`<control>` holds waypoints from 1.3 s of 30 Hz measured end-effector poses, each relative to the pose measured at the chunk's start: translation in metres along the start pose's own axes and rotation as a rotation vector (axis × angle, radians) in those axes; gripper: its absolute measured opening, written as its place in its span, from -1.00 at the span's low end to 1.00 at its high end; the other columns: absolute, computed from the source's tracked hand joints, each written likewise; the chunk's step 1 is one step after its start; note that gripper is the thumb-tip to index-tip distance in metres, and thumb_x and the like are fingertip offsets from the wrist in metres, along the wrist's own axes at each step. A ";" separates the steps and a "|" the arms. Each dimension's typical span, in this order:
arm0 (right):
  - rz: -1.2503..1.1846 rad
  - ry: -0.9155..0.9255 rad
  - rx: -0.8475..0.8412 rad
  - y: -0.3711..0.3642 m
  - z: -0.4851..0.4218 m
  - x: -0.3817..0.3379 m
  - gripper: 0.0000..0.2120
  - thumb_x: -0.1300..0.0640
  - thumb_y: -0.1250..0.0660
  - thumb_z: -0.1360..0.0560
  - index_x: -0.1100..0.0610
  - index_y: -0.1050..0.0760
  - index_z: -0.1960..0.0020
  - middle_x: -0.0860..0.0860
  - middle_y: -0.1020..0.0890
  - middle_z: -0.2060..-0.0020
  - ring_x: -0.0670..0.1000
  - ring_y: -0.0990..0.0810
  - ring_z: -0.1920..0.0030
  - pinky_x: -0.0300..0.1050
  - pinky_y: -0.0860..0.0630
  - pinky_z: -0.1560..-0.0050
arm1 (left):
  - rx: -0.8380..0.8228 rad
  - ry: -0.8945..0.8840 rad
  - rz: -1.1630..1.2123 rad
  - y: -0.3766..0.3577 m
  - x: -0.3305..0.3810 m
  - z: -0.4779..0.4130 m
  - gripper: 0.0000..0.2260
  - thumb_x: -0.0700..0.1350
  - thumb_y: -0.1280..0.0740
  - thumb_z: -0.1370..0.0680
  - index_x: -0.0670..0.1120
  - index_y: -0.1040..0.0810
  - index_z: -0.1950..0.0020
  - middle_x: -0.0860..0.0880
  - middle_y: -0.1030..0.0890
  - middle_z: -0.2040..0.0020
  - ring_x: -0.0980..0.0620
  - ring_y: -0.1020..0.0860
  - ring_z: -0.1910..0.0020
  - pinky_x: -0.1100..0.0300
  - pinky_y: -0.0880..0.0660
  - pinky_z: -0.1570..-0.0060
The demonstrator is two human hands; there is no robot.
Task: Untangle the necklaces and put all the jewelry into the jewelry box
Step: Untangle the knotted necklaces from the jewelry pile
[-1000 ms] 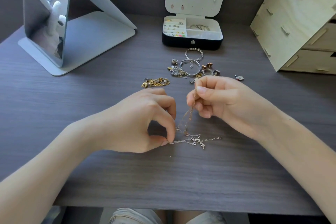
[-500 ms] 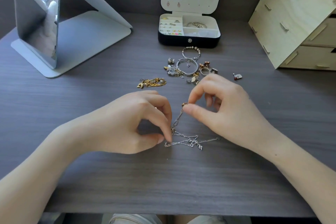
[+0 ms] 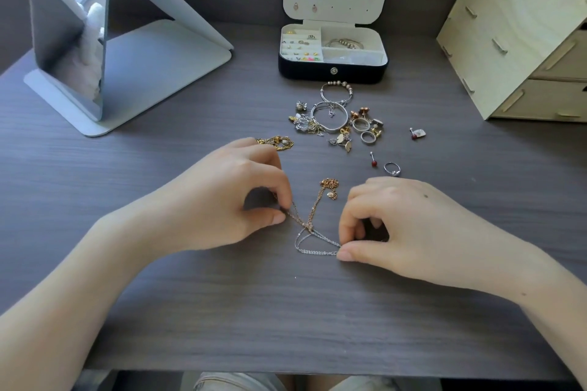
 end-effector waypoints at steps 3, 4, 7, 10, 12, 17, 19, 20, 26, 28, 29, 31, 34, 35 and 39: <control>-0.019 -0.019 0.003 0.001 0.001 0.003 -0.83 -0.15 -0.41 -0.38 -0.07 -0.52 0.22 -0.19 -0.51 0.30 -0.18 -0.41 0.12 -0.29 -0.36 0.15 | 0.034 0.014 -0.132 0.003 -0.003 0.000 -0.76 0.15 -0.23 -0.41 0.08 -0.58 0.08 0.09 -0.50 0.08 0.06 -0.39 0.09 0.23 -0.33 0.06; -0.029 -0.025 -0.001 0.001 0.002 0.004 -0.82 -0.15 -0.41 -0.38 -0.07 -0.52 0.22 -0.20 -0.51 0.31 -0.18 -0.42 0.12 -0.30 -0.36 0.15 | 0.035 0.028 -0.145 0.003 -0.005 0.000 -0.75 0.15 -0.23 -0.42 0.07 -0.58 0.05 0.07 -0.50 0.05 0.04 -0.40 0.07 0.22 -0.33 0.04; -0.064 -0.047 0.003 0.003 0.004 0.005 -0.83 -0.15 -0.37 -0.37 -0.07 -0.52 0.24 -0.19 -0.52 0.34 -0.16 -0.46 0.16 -0.31 -0.37 0.19 | 0.015 0.101 -0.031 0.002 -0.010 0.001 -0.81 0.07 -0.30 -0.42 0.03 -0.57 0.04 0.08 -0.48 0.07 0.11 -0.41 0.10 0.25 -0.37 0.08; -0.106 -0.070 0.070 0.009 0.003 0.006 -0.85 -0.12 -0.32 -0.40 -0.07 -0.52 0.26 -0.17 -0.52 0.38 -0.12 -0.48 0.24 -0.31 -0.36 0.24 | 0.006 0.134 0.066 0.000 -0.013 0.000 -0.95 -0.08 -0.36 -0.46 -0.01 -0.55 0.11 0.13 -0.46 0.19 0.15 -0.44 0.18 0.31 -0.37 0.20; -0.118 -0.087 0.128 0.013 0.000 0.008 -0.86 -0.09 -0.30 -0.42 -0.08 -0.51 0.27 -0.16 -0.52 0.40 -0.13 -0.47 0.27 -0.32 -0.34 0.27 | -0.012 0.147 0.057 -0.003 -0.015 -0.001 -0.95 -0.17 -0.39 -0.49 -0.03 -0.54 0.11 0.13 -0.46 0.22 0.15 -0.44 0.18 0.31 -0.37 0.21; -0.162 -0.131 0.230 0.020 -0.004 0.018 -0.86 -0.03 -0.33 -0.46 -0.08 -0.52 0.27 -0.21 -0.52 0.42 -0.13 -0.44 0.31 -0.33 -0.32 0.30 | 0.006 0.031 -0.003 -0.001 -0.007 0.002 -0.76 0.01 -0.16 -0.54 -0.11 -0.53 0.10 0.09 -0.39 0.14 0.14 -0.34 0.19 0.32 -0.31 0.17; -0.207 -0.145 0.278 0.022 -0.005 0.022 -0.86 0.00 -0.34 -0.46 -0.06 -0.53 0.27 -0.16 -0.53 0.42 -0.12 -0.43 0.34 -0.32 -0.32 0.31 | 0.009 0.002 0.018 0.007 0.000 0.001 -0.70 0.03 -0.07 -0.55 -0.10 -0.51 0.11 0.06 -0.44 0.14 0.14 -0.36 0.20 0.31 -0.32 0.18; -0.225 -0.154 0.298 0.022 -0.005 0.025 -0.86 0.01 -0.35 -0.46 -0.06 -0.53 0.28 -0.15 -0.54 0.41 -0.12 -0.43 0.34 -0.32 -0.32 0.31 | 0.007 -0.013 0.029 0.011 0.004 0.000 -0.71 0.02 -0.07 -0.55 -0.10 -0.51 0.12 0.06 -0.46 0.16 0.15 -0.37 0.21 0.33 -0.32 0.20; -0.242 -0.166 0.400 0.030 -0.002 0.031 -0.88 0.04 -0.33 -0.47 -0.01 -0.55 0.24 -0.11 -0.58 0.38 -0.14 -0.48 0.31 -0.37 -0.33 0.31 | -0.095 -0.107 0.105 0.017 0.048 -0.033 -0.83 -0.07 -0.22 -0.52 -0.10 -0.57 0.08 0.12 -0.52 0.21 0.29 -0.41 0.23 0.55 -0.28 0.21; -0.269 -0.175 0.433 0.036 0.002 0.034 -0.85 0.05 -0.28 -0.48 0.05 -0.57 0.21 -0.09 -0.60 0.36 -0.12 -0.49 0.30 -0.36 -0.34 0.29 | -0.152 -0.147 0.106 0.011 0.063 -0.048 -0.83 -0.07 -0.22 -0.52 -0.08 -0.58 0.08 0.17 -0.49 0.26 0.23 -0.40 0.27 0.52 -0.29 0.22; -0.301 -0.178 0.443 0.039 0.003 0.037 -0.84 0.07 -0.27 -0.49 0.07 -0.58 0.19 -0.07 -0.61 0.35 -0.10 -0.50 0.31 -0.34 -0.36 0.28 | -0.175 -0.157 0.099 0.007 0.069 -0.055 -0.85 -0.07 -0.23 -0.52 -0.07 -0.58 0.07 0.19 -0.48 0.27 0.21 -0.40 0.28 0.49 -0.30 0.23; -0.407 -0.194 0.460 0.044 0.006 0.043 -0.83 0.15 -0.26 -0.53 0.12 -0.59 0.18 -0.04 -0.62 0.36 -0.11 -0.51 0.36 -0.30 -0.41 0.27 | -0.213 -0.167 0.084 -0.001 0.076 -0.069 -0.90 -0.11 -0.27 -0.56 -0.06 -0.58 0.06 0.14 -0.50 0.27 0.17 -0.40 0.33 0.44 -0.31 0.25; -0.538 -0.246 0.504 0.047 0.010 0.052 -0.78 0.23 -0.23 -0.56 0.11 -0.56 0.22 -0.08 -0.57 0.44 -0.21 -0.46 0.45 -0.42 -0.37 0.37 | -0.260 -0.155 0.097 -0.011 0.083 -0.084 -0.92 -0.17 -0.29 -0.57 -0.10 -0.58 0.05 0.10 -0.51 0.28 0.28 -0.43 0.34 0.49 -0.30 0.28; -0.564 -0.267 0.514 0.047 0.011 0.055 -0.76 0.23 -0.22 -0.57 0.10 -0.55 0.24 -0.11 -0.56 0.48 -0.23 -0.46 0.46 -0.44 -0.36 0.39 | -0.271 -0.142 0.106 -0.015 0.083 -0.088 -0.91 -0.17 -0.30 -0.57 -0.12 -0.59 0.06 0.10 -0.53 0.29 0.29 -0.43 0.35 0.50 -0.31 0.27; -0.493 -0.329 0.541 0.048 0.013 0.064 -0.74 0.18 -0.22 -0.57 0.03 -0.54 0.27 -0.12 -0.55 0.52 -0.13 -0.52 0.42 -0.30 -0.45 0.33 | -0.314 -0.083 0.164 -0.029 0.082 -0.093 -0.89 -0.17 -0.32 -0.56 -0.18 -0.60 0.06 0.02 -0.63 0.28 0.25 -0.49 0.31 0.51 -0.31 0.26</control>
Point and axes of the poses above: each hand's wrist, its own z-axis away from the middle knuckle, its own y-axis out of the back of the hand, x = y × z, the point moved 7 cm from there along -z, towards the middle knuckle
